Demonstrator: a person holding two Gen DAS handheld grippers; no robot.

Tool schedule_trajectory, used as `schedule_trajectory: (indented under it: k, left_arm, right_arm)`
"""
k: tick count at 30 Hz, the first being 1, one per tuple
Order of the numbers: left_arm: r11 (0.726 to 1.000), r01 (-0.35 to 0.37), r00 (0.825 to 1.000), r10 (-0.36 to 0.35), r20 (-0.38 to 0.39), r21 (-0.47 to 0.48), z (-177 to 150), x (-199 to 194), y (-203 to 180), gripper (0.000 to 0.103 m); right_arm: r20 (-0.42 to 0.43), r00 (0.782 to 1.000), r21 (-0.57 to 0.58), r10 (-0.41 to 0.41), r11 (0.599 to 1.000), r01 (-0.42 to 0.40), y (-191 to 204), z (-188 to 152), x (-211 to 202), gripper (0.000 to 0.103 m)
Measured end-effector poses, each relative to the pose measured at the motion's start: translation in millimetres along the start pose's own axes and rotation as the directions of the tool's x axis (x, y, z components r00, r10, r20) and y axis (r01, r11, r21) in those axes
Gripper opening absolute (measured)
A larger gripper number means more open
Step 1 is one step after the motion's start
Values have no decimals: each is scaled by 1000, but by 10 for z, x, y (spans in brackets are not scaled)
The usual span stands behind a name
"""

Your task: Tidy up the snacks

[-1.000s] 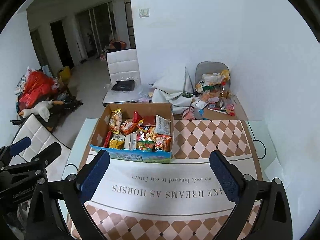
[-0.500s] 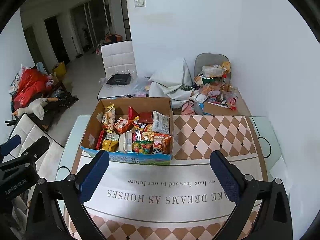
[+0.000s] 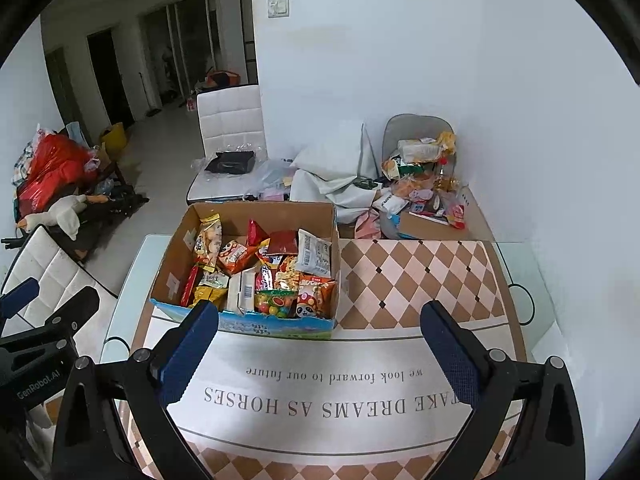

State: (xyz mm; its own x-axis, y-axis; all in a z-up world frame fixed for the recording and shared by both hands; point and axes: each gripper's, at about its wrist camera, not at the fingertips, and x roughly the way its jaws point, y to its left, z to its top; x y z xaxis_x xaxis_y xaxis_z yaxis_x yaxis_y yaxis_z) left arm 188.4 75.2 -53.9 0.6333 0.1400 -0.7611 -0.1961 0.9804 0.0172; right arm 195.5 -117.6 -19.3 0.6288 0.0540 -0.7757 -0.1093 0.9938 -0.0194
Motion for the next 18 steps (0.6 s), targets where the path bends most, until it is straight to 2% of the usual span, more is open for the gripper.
schedule_trajectory:
  k: [18]
  left_arm:
    - [1000, 13, 1000, -13, 11, 3, 17, -52, -15, 103]
  right_arm:
    - [12, 1000, -4, 0, 1000, 0, 6, 33, -103, 103]
